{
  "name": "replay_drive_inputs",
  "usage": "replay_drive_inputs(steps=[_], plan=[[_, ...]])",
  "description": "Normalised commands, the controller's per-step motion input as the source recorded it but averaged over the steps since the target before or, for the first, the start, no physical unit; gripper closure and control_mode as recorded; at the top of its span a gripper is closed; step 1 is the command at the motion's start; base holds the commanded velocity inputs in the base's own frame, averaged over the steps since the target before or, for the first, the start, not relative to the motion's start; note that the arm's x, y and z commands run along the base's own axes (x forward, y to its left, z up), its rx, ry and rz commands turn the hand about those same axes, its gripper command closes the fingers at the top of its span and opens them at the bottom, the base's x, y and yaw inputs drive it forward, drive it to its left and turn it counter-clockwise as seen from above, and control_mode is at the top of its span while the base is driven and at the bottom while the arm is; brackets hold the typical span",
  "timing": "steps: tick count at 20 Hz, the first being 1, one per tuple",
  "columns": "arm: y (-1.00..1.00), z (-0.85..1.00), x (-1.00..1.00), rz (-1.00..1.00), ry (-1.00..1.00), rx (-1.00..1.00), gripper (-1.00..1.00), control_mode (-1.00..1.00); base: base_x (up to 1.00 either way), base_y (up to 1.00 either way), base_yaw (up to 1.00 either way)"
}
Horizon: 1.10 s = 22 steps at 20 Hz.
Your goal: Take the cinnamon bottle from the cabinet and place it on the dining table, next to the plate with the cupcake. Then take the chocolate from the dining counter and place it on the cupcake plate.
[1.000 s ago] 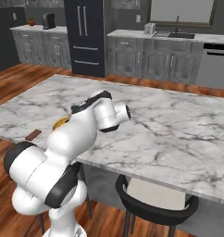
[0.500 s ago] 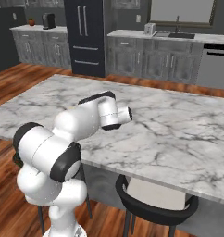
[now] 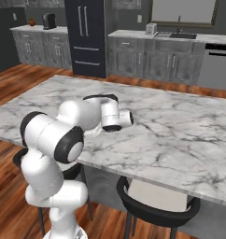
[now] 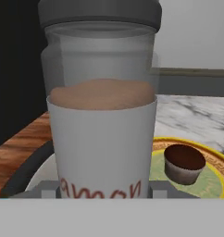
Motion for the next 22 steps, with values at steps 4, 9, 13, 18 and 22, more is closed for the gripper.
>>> replay_drive_inputs(steps=[4, 9, 13, 18, 22], plan=[[0.02, -0.25, 0.35, 0.0, -0.05, 0.0, 1.0, -1.0, 0.0, 0.0, 0.0], [0.01, -0.23, 0.38, 0.0, -0.03, 0.0, 1.0, -1.0, 0.0, 0.0, 0.0], [0.0, -0.24, 0.41, 0.0, -0.02, 0.0, 1.0, -1.0, 0.0, 0.0, 0.0], [0.0, -0.24, 0.41, 0.0, 0.0, 0.0, 1.0, -1.0, 0.0, 0.0, 0.0], [0.0, -0.26, 0.34, 0.0, 0.0, 0.0, 1.0, -1.0, 0.0, 0.0, 0.0]])
